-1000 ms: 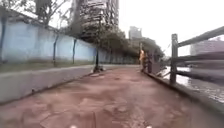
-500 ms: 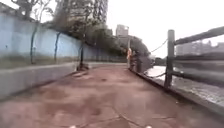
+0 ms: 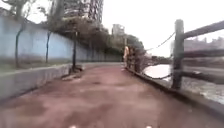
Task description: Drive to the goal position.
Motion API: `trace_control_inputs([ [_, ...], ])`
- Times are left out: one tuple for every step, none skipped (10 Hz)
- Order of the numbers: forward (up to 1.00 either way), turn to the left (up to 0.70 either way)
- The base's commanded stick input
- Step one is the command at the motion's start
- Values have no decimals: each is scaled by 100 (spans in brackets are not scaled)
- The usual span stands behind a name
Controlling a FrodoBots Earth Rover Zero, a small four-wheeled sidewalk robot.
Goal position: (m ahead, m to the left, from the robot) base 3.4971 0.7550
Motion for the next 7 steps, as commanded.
trace_control_inputs([
  [100,8],
  [100,8],
  [100,8],
  [100,8],
  [100,8],
  [100,8],
  [100,8],
])
